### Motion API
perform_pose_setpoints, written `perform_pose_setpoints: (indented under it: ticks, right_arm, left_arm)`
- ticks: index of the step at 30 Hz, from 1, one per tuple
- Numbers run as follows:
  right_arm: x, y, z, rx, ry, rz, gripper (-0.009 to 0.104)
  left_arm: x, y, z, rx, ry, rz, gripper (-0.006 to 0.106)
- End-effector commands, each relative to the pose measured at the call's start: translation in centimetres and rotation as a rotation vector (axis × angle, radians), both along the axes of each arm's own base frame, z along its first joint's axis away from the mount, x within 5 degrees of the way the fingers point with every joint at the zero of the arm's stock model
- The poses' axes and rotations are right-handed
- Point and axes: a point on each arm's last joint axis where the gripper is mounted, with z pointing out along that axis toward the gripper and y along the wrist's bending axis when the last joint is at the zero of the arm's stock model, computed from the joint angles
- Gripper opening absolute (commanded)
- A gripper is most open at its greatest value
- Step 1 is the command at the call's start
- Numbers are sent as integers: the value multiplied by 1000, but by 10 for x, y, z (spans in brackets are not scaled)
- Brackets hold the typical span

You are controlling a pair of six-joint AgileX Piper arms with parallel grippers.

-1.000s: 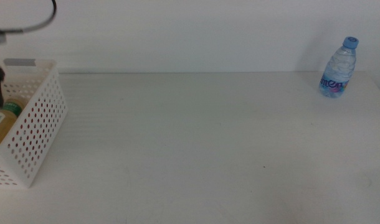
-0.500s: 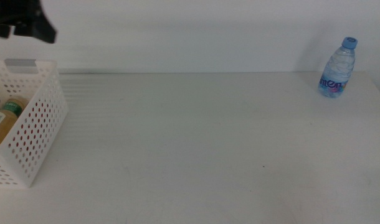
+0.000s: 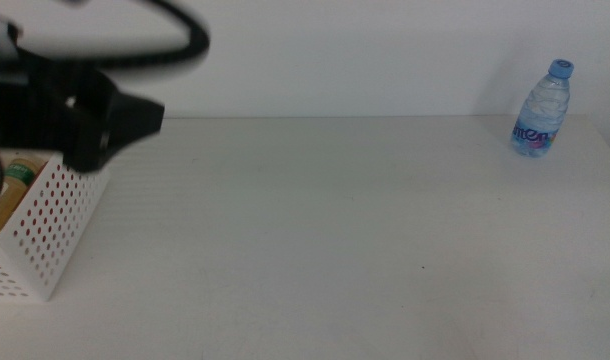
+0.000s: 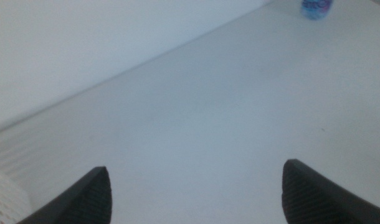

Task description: Use arms to grab the bottles and put them into the dustbin to the left of the table.

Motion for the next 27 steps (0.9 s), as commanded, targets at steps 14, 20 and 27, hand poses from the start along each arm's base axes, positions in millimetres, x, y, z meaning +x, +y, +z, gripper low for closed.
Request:
perform_pose_setpoints:
  ticks: [14,20,27]
  right_arm:
    - [-2,0,11,-7,-113,-4,79]
    - [-2,0,11,-7,-113,-4,79]
    - [-2,0,11,-7,-113,-4,79]
  left_arm:
    - [-27,-2,-12,-48,47,-80,89]
    - [-39,-12,-38,-39,-92,-127,89]
    - [-57,-13,-63,-125,-142,-97,89]
